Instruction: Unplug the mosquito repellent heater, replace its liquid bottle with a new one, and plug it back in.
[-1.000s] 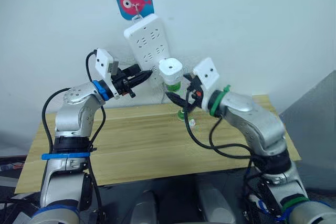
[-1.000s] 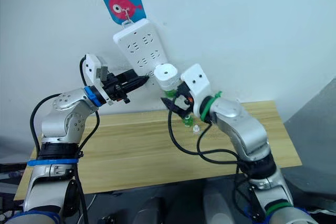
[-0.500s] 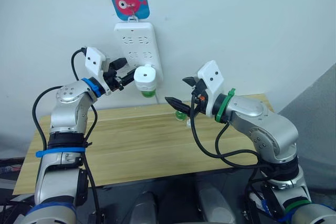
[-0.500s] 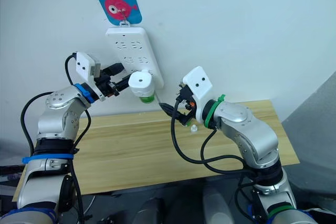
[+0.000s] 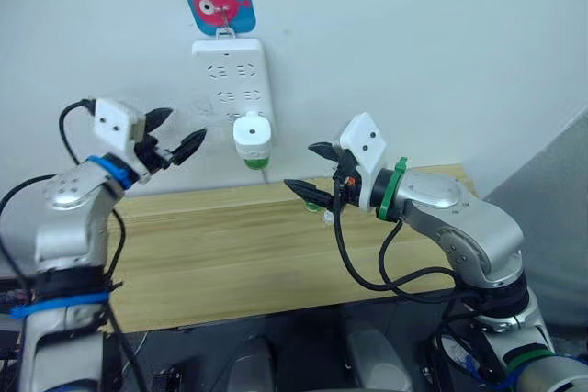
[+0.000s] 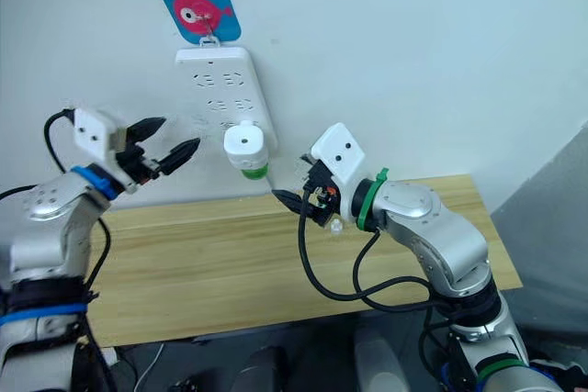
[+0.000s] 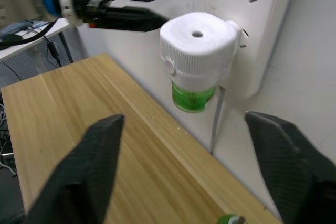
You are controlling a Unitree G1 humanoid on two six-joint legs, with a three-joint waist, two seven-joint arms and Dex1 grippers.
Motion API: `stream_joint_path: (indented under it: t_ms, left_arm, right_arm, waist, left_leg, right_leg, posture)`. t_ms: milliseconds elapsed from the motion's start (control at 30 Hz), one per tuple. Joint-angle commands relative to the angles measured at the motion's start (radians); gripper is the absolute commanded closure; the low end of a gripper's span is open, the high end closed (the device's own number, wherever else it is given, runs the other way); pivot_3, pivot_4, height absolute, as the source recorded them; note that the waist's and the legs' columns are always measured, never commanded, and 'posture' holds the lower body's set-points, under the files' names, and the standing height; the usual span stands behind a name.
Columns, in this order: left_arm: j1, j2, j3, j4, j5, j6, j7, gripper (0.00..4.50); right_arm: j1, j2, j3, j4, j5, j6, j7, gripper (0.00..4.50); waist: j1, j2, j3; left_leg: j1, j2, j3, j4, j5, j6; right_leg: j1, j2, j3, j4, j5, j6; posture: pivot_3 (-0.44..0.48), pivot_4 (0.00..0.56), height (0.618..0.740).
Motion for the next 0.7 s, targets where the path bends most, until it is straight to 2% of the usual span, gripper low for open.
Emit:
stream_joint_path:
  t_ms: [33,133,233,267,367,467,700]
  left_arm:
    - [0.162,0.063,0.055,-0.258,-0.125,0.101,-0.108,0.55]
    - [0.312,0.093,0.103,-0.45,-0.232,0.229,-0.12,0.55]
    - [0.462,0.1,0.134,-0.639,-0.303,0.274,-0.14,0.0]
    - [0.5,0.091,0.146,-0.692,-0.333,0.29,-0.128,0.0]
    - [0.564,0.052,0.163,-0.787,-0.362,0.302,-0.064,0.0]
    - [0.64,-0.005,0.168,-0.859,-0.339,0.253,-0.043,0.0]
    - [0.673,-0.041,0.153,-0.882,-0.302,0.211,-0.005,0.0]
  right_arm:
    - [-0.014,0.006,0.035,-0.005,-0.026,-0.07,0.013,2.02]
    - [-0.015,0.018,0.05,0.012,-0.039,-0.104,0.013,3.12]
    - [-0.012,0.02,0.073,0.026,-0.053,-0.139,0.026,4.24]
    - [-0.01,0.019,0.082,0.032,-0.061,-0.152,0.029,4.48]
    - [-0.007,0.026,0.098,0.047,-0.079,-0.179,0.033,4.48]
    - [-0.019,0.062,0.119,0.09,-0.102,-0.204,0.014,4.48]
    - [-0.051,0.12,0.128,0.189,-0.179,-0.251,-0.026,4.48]
  waist:
    - [0.004,0.0,0.0]
    - [0.018,-0.001,0.001]
    - [0.038,-0.001,0.001]
    - [0.044,-0.001,0.001]
    - [0.062,-0.001,0.001]
    - [0.072,-0.002,0.0]
    - [0.082,-0.002,0.0]
  left_leg:
    - [-0.001,0.0,0.001,-0.001,0.001,-0.003]
    - [-0.003,-0.001,0.001,-0.001,0.001,-0.003]
    - [-0.001,-0.001,0.001,-0.001,0.0,-0.001]
    - [0.0,-0.001,0.002,-0.001,0.0,-0.001]
    - [0.002,-0.001,0.002,-0.001,0.0,-0.001]
    - [0.002,-0.001,0.002,0.0,0.001,-0.003]
    - [0.002,-0.001,0.002,-0.001,0.001,-0.003]
  right_leg:
    - [-0.001,-0.001,0.0,0.0,0.0,0.0]
    - [-0.002,-0.003,-0.001,-0.003,-0.001,0.0]
    - [-0.001,-0.003,0.0,-0.002,-0.001,0.0]
    - [0.0,-0.003,0.0,-0.002,-0.001,0.0]
    - [0.001,-0.002,0.0,-0.001,-0.001,0.0]
    - [0.001,-0.002,0.0,-0.001,-0.001,0.0]
    - [0.001,-0.002,0.001,-0.001,-0.001,0.0]
  posture:
    - [-0.067,0.182,0.725]
    - [-0.029,0.182,0.725]
    - [-0.016,0.182,0.725]
    - [-0.011,0.181,0.725]
    - [-0.004,0.179,0.725]
    - [0.002,0.177,0.725]
    - [0.01,0.172,0.725]
